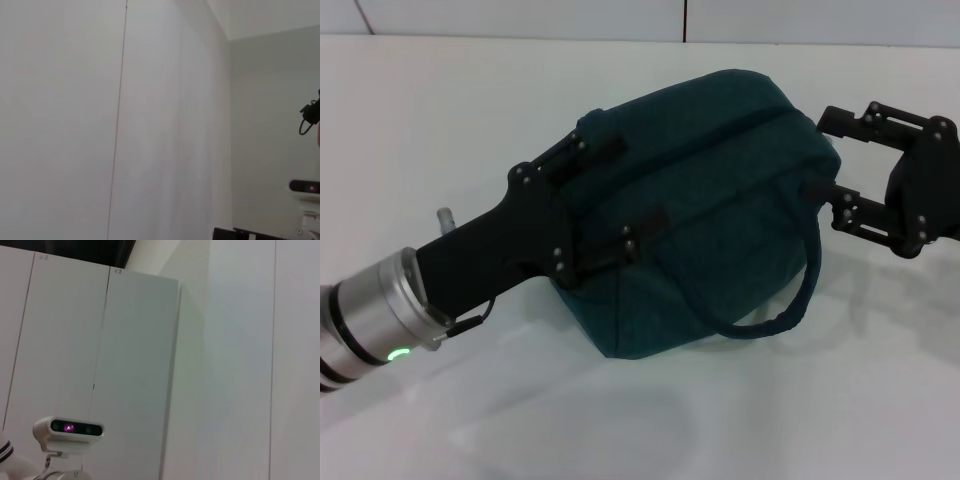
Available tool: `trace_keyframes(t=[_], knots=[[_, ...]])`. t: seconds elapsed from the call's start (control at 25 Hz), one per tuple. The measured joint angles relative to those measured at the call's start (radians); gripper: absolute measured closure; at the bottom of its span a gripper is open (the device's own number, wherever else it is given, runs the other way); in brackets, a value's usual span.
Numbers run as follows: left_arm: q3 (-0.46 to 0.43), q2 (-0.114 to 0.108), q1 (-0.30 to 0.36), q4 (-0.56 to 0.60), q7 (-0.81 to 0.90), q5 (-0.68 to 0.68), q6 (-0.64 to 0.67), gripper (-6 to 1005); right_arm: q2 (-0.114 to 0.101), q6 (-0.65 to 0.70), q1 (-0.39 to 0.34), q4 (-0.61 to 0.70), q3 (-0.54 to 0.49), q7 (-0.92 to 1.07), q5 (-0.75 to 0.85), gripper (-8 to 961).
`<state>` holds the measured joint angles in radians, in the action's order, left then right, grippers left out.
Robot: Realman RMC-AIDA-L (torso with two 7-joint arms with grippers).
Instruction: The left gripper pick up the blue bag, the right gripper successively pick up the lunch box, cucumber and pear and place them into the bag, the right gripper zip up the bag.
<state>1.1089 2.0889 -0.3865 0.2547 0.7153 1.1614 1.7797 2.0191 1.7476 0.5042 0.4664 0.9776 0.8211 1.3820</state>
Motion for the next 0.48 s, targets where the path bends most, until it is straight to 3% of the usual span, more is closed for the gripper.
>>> trace_keyframes(t=[0.48], knots=[[0.005, -0.002, 0.008, 0.0, 0.0, 0.001, 0.001, 174, 0.003, 0.005, -0.002, -0.043, 0.0, -0.038, -0.052, 362]])
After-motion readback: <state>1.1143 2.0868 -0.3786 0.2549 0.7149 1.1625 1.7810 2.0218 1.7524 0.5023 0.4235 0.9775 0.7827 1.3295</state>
